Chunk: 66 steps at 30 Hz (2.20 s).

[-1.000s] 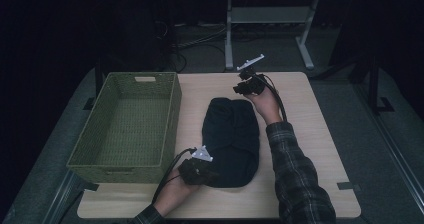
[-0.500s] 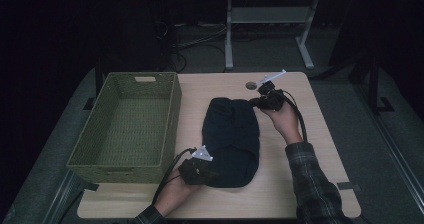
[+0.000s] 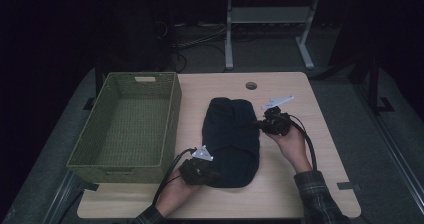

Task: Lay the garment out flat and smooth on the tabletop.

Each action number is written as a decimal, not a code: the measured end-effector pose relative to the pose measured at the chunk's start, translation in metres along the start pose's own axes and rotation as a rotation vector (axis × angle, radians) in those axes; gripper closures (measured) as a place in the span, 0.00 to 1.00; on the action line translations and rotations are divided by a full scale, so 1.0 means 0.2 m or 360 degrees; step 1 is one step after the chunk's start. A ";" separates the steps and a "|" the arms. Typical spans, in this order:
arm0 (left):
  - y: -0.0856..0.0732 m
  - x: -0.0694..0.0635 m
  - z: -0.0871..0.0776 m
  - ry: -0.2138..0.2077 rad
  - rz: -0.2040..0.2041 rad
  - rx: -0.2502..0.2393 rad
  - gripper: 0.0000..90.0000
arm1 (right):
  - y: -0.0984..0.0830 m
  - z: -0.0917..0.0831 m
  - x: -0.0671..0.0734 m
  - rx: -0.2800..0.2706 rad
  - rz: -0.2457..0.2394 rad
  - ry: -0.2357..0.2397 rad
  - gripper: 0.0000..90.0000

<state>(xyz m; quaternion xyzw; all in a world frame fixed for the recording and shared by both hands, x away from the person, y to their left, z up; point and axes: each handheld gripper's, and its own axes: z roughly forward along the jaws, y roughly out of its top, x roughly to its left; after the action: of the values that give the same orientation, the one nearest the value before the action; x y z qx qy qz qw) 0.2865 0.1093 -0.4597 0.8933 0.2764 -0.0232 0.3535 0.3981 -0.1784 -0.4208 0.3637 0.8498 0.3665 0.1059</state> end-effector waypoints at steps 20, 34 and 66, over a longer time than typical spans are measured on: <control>0.29 0.18 -0.06 0.0326 -0.0090 -0.0223 1.00 | -0.17 0.03 0.05 0.0054 0.0014 0.0019 1.00; 0.25 0.37 0.11 0.0476 -0.0240 -0.0144 1.00 | -0.20 0.11 0.05 0.0136 0.0002 0.0027 1.00; 0.17 0.04 0.16 0.0049 -0.0047 -0.0067 1.00 | -0.50 -0.20 0.16 0.0184 -0.0004 -0.0063 1.00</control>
<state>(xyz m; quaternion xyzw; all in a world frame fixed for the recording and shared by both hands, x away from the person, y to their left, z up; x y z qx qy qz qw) 0.3160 0.0723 -0.4640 0.8818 0.2953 -0.0088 0.3675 0.3029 -0.2238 -0.4602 0.3754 0.8677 0.3094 0.1019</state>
